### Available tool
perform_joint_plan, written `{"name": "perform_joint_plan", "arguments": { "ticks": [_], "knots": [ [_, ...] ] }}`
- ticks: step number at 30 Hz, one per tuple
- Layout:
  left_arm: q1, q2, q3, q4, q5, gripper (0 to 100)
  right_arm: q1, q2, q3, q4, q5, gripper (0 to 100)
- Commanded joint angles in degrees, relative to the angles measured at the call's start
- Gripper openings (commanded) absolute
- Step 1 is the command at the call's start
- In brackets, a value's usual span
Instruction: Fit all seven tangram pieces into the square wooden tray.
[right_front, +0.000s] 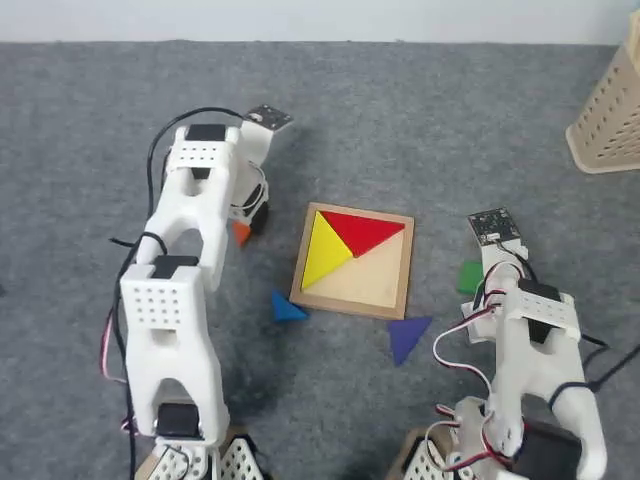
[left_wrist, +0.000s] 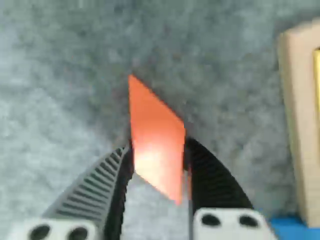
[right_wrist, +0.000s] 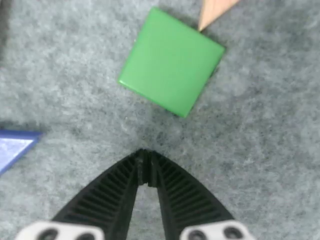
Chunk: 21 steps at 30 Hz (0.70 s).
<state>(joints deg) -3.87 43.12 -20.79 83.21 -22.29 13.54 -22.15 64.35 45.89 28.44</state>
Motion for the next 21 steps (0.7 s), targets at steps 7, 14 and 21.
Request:
{"name": "perform_joint_plan", "arguments": {
  "ticks": [7, 14, 21],
  "knots": [
    [2.55, -10.46, -1.80, 10.46, -0.88, 1, -0.57, -1.27, 0.26, -0.75, 0.35, 0.6],
    [15.56, -28.40, 14.99, 9.41, -0.26, 1, -0.57, -1.27, 0.26, -0.75, 0.35, 0.6],
    [30.68, -38.42, 29.23, -4.84, 10.64, 1, -0.57, -1.27, 0.26, -0.75, 0.35, 0.6]
  ]
}}
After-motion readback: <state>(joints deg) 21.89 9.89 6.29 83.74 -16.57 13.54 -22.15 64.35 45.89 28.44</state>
